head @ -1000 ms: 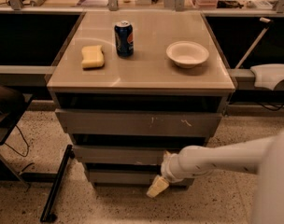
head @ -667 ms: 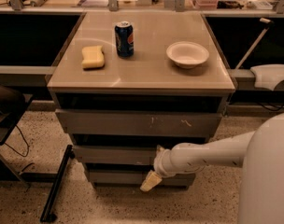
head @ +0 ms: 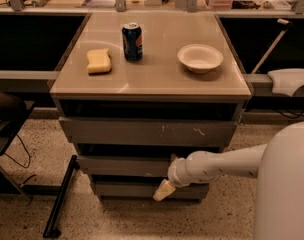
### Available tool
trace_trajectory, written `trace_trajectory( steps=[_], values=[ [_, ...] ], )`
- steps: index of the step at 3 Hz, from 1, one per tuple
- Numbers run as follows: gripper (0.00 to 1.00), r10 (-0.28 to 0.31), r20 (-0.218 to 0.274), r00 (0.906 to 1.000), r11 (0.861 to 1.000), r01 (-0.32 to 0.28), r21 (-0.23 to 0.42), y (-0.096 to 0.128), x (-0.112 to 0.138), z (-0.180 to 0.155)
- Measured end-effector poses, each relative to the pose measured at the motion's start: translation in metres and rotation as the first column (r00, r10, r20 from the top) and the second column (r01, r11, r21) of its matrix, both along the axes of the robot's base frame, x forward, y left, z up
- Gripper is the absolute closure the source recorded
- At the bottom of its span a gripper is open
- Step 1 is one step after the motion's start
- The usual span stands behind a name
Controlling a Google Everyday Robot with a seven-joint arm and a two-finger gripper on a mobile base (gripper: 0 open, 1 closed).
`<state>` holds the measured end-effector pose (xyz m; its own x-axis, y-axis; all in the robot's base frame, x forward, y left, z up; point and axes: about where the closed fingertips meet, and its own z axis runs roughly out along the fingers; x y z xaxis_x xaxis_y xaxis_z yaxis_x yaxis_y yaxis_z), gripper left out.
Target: Open middle drawer
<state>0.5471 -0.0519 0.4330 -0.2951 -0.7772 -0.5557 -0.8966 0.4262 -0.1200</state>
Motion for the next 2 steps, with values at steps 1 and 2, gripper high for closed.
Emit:
trace_trajectory(
  steps=[1,2],
  values=[
    [0.0,-0.076,-0.037,0.9964,0.997,0.077,0.019,-0.0129,0.039,-0.0401],
    [0.0,-0.076,-0.037,0.9964,0.997,0.077,0.019,-0.0119,0.0383,-0.0334]
  ],
)
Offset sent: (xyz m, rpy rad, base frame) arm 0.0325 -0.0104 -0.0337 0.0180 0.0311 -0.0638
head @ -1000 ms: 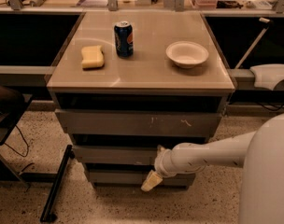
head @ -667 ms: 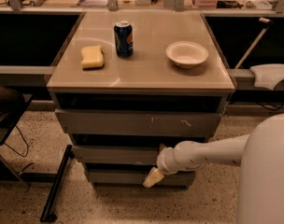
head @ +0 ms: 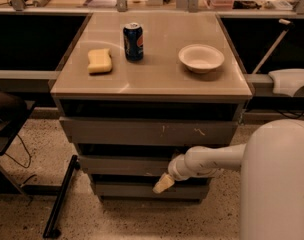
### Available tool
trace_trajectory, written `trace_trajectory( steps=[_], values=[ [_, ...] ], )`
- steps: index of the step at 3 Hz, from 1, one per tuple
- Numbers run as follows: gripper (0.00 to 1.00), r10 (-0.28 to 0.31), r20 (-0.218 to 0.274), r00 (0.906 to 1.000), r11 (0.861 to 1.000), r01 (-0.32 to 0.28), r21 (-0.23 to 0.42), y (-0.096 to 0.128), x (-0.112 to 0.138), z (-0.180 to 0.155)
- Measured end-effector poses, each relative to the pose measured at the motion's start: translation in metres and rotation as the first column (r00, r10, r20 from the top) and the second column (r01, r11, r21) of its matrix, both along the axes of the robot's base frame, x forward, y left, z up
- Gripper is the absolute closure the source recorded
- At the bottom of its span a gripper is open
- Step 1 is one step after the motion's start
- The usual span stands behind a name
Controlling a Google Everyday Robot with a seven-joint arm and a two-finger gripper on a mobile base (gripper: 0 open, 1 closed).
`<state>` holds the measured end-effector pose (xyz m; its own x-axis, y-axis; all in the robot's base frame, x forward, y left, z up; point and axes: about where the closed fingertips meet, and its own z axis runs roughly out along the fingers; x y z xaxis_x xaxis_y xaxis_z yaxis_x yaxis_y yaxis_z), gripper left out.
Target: Open middle drawer
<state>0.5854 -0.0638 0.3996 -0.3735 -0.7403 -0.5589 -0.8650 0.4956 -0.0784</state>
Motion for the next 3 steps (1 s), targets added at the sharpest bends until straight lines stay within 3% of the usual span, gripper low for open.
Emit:
trace_trajectory(
  steps=[1,3],
  values=[
    [0.13,0.0,0.0,1.0,1.0,0.0,0.0,0.0,0.0,0.0005],
    [0.6,0.0,0.0,1.0,1.0,0.0,0.0,0.0001,0.0,0.0005]
  ],
)
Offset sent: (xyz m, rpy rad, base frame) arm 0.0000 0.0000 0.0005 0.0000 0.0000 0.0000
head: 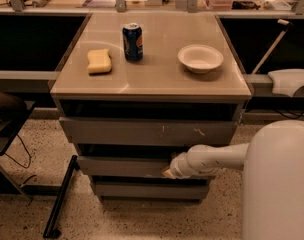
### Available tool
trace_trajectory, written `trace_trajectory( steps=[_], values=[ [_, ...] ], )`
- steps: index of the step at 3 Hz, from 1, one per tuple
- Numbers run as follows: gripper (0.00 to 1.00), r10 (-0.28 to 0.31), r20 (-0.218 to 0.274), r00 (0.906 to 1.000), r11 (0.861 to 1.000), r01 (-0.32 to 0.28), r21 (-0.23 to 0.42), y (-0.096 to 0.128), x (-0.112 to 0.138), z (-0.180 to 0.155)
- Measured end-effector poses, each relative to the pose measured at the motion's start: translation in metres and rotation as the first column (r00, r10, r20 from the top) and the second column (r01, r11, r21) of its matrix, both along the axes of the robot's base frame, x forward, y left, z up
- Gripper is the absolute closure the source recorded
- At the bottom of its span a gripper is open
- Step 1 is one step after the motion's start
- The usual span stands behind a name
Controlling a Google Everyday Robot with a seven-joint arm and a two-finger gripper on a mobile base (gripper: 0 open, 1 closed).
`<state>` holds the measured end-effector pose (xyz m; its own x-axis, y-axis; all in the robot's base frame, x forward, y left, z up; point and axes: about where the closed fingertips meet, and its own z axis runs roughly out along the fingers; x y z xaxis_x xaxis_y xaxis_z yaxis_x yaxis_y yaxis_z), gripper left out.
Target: Open middle drawer
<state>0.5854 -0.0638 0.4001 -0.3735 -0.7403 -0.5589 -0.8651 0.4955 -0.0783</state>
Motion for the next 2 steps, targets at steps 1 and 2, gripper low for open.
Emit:
trace_trajectory(
  steps=[1,2],
  values=[
    [0.83,0.0,0.0,1.0,1.0,0.0,0.0,0.0,0.0,0.0002],
    [1.0,0.0,0.0,1.0,1.0,0.0,0.0,0.0003,0.0007,0.0091]
  ],
)
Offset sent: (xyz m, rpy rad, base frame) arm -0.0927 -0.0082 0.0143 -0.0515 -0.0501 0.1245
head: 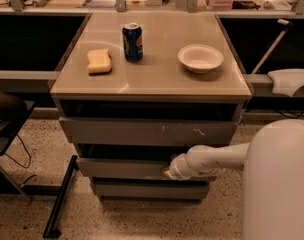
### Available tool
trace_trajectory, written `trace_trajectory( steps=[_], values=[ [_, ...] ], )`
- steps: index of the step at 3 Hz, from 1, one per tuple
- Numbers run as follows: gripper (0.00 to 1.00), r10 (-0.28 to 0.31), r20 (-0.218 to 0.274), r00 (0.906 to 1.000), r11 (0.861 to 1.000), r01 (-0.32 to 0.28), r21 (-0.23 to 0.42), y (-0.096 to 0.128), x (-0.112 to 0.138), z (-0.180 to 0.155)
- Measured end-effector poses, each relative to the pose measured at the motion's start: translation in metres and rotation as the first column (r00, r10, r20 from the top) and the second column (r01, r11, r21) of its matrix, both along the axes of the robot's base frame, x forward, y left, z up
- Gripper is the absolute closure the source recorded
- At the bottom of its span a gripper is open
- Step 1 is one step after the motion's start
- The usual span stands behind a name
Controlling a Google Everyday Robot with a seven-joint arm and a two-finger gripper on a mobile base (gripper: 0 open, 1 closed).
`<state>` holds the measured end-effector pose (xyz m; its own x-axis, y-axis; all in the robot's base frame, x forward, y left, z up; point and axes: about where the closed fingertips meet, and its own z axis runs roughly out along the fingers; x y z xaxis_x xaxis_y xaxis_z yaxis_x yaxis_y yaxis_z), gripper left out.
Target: Open middle drawer
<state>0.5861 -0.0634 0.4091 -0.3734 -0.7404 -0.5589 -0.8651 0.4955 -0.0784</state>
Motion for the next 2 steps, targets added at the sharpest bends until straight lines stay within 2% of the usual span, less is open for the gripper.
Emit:
trace_trajectory(
  steps=[1,2],
  values=[
    [1.0,0.0,0.0,1.0,1.0,0.0,0.0,-0.0005,0.0004,0.0057],
    [1.0,0.016,0.028,0.9995,1.0,-0.016,-0.005,-0.0021,-0.0009,0.0138]
  ],
)
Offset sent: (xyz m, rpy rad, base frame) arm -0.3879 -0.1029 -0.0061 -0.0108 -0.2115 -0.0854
